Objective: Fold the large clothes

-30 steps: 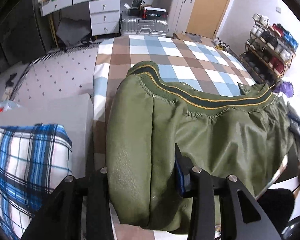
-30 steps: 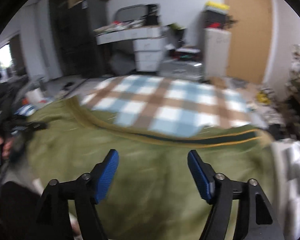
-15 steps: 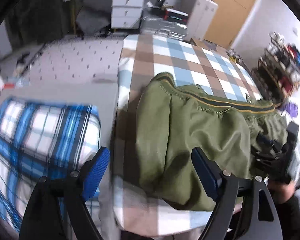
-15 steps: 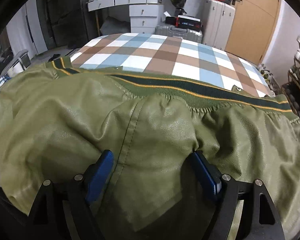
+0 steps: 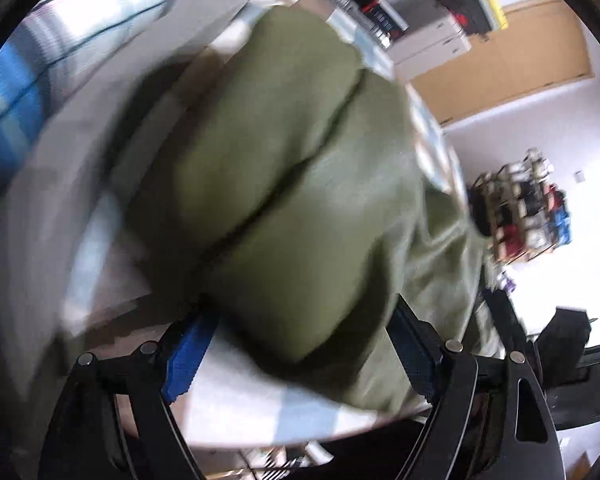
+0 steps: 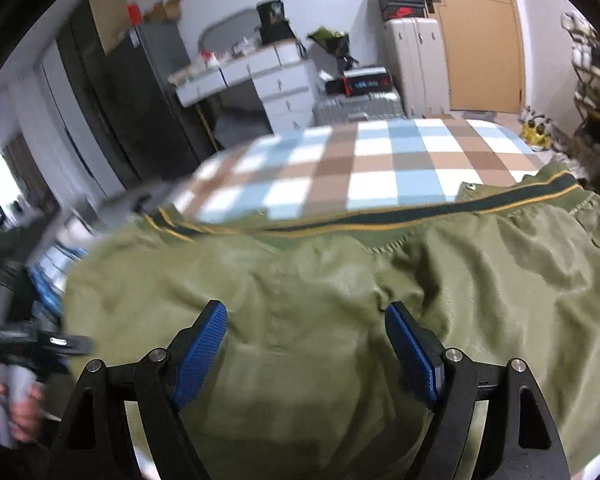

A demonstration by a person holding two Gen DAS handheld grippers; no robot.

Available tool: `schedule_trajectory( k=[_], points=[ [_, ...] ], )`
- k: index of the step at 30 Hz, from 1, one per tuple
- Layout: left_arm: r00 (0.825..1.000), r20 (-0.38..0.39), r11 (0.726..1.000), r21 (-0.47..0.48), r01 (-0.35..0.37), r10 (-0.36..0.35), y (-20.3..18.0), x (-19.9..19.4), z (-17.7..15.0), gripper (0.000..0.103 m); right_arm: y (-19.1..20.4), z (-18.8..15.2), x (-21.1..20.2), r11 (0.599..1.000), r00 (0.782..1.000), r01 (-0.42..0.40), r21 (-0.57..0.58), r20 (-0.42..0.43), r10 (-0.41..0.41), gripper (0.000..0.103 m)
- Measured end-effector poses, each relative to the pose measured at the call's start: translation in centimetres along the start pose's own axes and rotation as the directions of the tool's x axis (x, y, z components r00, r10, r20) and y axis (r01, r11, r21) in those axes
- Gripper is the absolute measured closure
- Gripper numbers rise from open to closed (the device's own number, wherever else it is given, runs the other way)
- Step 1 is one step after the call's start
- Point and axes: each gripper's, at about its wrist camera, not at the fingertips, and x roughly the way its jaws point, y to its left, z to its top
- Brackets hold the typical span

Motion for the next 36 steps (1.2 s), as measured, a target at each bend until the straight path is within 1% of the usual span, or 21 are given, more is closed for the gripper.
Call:
schedule_trajectory(
  k=[2,3,4,6,8,10,12,14,16,18,20,21,22,24,25,28,30,31,33,34,36],
  points=[
    [0.999,0.030,0.998,-0.058,0.028,-0.026,0.1,0.5,0.2,0.021,1.2,-0.1,-0.8,0.999,1.000,-0.027,-0.045,0.014,0.028,0.021],
    [0.998,0.044,0.994,-0.091,0.054,-0.050,0.4,0.8,0.4,0.021,2.3,-0.4,-0.8,0.995,1.000,-0.006,-0.095,0.015,0.008,0.021],
    [0.996,0.059,0.991,-0.114,0.066,-0.060,0.5,0.9,0.3,0.021,3.0,-0.6,-0.6,0.991,1.000,0.020,-0.134,0.011,-0.018,0.021],
    [0.990,0.086,0.983,-0.131,0.127,-0.116,0.3,1.5,0.2,0.021,4.5,-1.4,0.8,0.968,0.992,0.116,-0.224,-0.018,-0.123,0.021],
    [0.987,0.103,0.983,-0.125,0.133,-0.121,-0.2,1.8,0.2,0.022,4.9,-2.2,2.6,0.952,0.980,0.156,-0.264,-0.078,-0.182,0.022],
    [0.983,0.115,0.982,-0.108,0.156,-0.144,-0.7,2.0,0.2,0.022,4.5,-2.3,3.5,0.961,0.977,0.146,-0.233,-0.117,-0.177,0.021],
    [0.980,0.104,0.974,-0.134,0.180,-0.167,-0.3,2.1,0.3,0.022,3.7,-1.9,3.7,0.977,0.980,0.117,-0.177,-0.139,-0.143,0.021],
    [0.971,0.089,0.949,-0.206,0.238,-0.224,1.3,1.9,0.4,0.022,2.9,-1.8,3.7,0.985,0.981,0.093,-0.144,-0.153,-0.115,0.021],
    [0.954,0.068,0.924,-0.239,0.299,-0.291,2.3,1.5,0.2,0.022,2.8,-1.9,3.6,0.986,0.982,0.087,-0.142,-0.154,-0.108,0.021],
    [0.951,0.038,0.925,-0.222,0.309,-0.308,2.3,1.3,-0.2,0.023,3.1,-2.1,3.5,0.983,0.982,0.095,-0.157,-0.149,-0.118,0.021],
    [0.944,0.014,0.923,-0.208,0.325,-0.329,2.3,1.1,-0.4,0.031,3.1,-2.0,3.6,0.983,0.981,0.096,-0.158,-0.153,-0.121,0.021],
    [0.944,0.005,0.923,-0.208,0.324,-0.330,2.5,1.1,-0.5,0.038,3.0,-1.9,3.6,0.984,0.981,0.093,-0.152,-0.157,-0.117,0.021],
    [0.946,-0.005,0.926,-0.205,0.317,-0.325,2.6,1.2,-0.5,0.049,2.9,-1.8,3.6,0.986,0.981,0.088,-0.144,-0.161,-0.111,0.021],
    [0.950,-0.026,0.931,-0.207,0.300,-0.312,3.2,1.6,-0.3,0.064,2.7,-1.6,3.7,0.988,0.981,0.078,-0.136,-0.165,-0.100,0.021],
    [0.946,-0.031,0.927,-0.216,0.308,-0.322,3.9,1.6,-0.2,0.064,2.7,-1.6,3.6,0.988,0.981,0.075,-0.137,-0.166,-0.097,0.021],
    [0.948,-0.023,0.922,-0.244,0.302,-0.317,4.3,2.0,0.0,0.063,2.6,-1.6,3.5,0.987,0.982,0.067,-0.143,-0.167,-0.091,0.021],
    [0.947,-0.021,0.911,-0.280,0.302,-0.320,4.9,2.4,-0.1,0.053,2.7,-1.7,3.4,0.987,0.982,0.066,-0.148,-0.168,-0.091,0.021],
    [0.944,-0.018,0.901,-0.302,0.310,-0.331,5.1,2.7,0.0,0.053,2.7,-1.7,3.4,0.987,0.981,0.065,-0.148,-0.170,-0.090,0.021],
    [0.946,-0.016,0.907,-0.289,0.306,-0.324,5.2,3.1,0.1,0.053,2.7,-1.7,3.5,0.988,0.981,0.060,-0.146,-0.174,-0.085,0.021],
    [0.949,-0.014,0.914,-0.273,0.300,-0.316,5.2,3.2,0.1,0.057,2.7,-1.6,3.5,0.988,0.981,0.057,-0.146,-0.174,-0.083,0.021],
    [0.950,-0.009,0.916,-0.270,0.298,-0.312,5.7,3.2,0.0,0.066,2.7,-1.7,3.5,0.988,0.981,0.054,-0.147,-0.175,-0.080,0.021]
  ],
)
